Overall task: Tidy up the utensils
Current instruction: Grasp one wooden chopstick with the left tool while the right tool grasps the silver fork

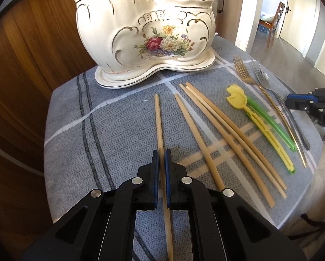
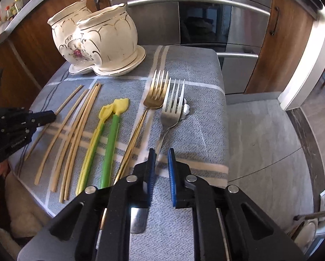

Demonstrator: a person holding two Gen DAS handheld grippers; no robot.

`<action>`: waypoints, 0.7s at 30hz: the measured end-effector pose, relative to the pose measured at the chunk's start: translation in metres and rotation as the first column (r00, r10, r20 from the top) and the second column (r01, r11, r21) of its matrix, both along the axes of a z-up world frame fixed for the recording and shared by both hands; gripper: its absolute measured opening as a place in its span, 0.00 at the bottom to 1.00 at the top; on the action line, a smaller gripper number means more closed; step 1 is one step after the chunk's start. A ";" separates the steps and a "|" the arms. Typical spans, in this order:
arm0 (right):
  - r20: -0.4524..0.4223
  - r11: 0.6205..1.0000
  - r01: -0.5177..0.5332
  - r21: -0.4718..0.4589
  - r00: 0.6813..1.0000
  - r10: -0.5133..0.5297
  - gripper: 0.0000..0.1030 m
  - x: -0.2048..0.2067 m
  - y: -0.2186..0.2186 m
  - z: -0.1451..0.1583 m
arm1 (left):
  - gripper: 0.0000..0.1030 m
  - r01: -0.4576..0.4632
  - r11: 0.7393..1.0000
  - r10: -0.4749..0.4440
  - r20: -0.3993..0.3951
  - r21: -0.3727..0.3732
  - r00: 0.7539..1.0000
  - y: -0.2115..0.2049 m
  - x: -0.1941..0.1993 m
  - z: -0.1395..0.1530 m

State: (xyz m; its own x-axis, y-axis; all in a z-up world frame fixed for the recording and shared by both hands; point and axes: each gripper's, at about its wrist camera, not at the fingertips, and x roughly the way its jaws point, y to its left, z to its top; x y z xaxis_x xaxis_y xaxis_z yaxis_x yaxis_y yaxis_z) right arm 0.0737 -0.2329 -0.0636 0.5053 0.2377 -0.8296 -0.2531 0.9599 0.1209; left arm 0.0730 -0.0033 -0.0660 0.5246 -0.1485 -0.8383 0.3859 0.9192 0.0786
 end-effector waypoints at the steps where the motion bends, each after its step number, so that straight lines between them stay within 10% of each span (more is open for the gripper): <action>1: -0.014 1.000 0.009 0.020 1.000 -0.008 0.10 0.001 -0.003 0.000 | 0.06 0.000 1.000 0.000 0.004 0.003 1.000 0.000 0.000 0.000; 21: -0.018 0.999 -0.009 -0.032 1.000 0.008 0.11 -0.001 0.005 0.006 | 0.06 0.010 1.000 -0.010 -0.003 0.025 1.000 -0.004 0.005 0.001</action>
State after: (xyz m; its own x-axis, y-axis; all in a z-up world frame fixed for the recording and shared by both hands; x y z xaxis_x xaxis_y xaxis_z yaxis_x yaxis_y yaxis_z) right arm 0.0727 -0.2280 -0.0579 0.4882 0.2155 -0.8457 -0.2595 0.9610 0.0951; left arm 0.0778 -0.0078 -0.0651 0.5204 -0.1327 -0.8436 0.3957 0.9129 0.1005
